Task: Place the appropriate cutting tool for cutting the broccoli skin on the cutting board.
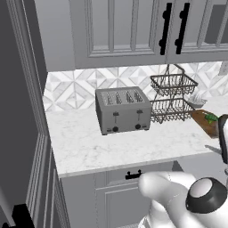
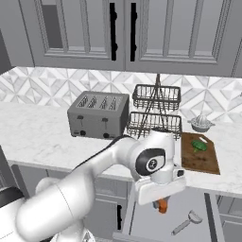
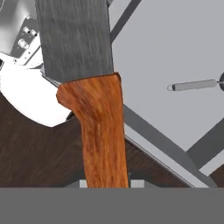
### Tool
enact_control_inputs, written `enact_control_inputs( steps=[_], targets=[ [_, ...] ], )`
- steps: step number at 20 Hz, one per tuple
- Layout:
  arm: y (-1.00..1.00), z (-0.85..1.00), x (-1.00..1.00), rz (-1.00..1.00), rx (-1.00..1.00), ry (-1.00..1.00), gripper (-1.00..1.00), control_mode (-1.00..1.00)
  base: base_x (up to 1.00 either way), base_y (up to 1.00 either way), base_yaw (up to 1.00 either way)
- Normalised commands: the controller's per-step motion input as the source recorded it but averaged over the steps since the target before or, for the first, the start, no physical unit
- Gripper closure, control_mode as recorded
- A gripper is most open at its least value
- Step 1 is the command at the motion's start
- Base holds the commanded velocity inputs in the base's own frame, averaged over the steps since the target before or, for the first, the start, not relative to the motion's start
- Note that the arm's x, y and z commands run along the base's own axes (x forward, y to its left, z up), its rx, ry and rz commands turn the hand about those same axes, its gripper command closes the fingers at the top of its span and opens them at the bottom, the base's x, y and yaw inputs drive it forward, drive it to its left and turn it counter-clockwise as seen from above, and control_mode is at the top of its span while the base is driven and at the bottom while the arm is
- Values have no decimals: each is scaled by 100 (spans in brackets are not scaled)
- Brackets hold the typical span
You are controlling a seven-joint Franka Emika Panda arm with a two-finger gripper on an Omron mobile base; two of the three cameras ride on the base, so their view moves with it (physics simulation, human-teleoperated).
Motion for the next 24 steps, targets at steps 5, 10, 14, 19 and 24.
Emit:
enact_control_inputs(
  steps=[5, 10, 14, 19, 24],
  targets=[
    [-43, 48, 100, 0, 17, 0, 100, -100, 0, 0, 0],
    [-75, 14, 100, 1, 16, 0, 100, -100, 0, 0, 0],
    [-76, 0, 94, 2, 12, -1, 100, -100, 0, 0, 0],
    [-61, -24, 72, 6, 2, -9, 100, -100, 0, 0, 0],
    [-56, -15, 57, 2, 0, -12, 100, -100, 0, 0, 0]
  ],
)
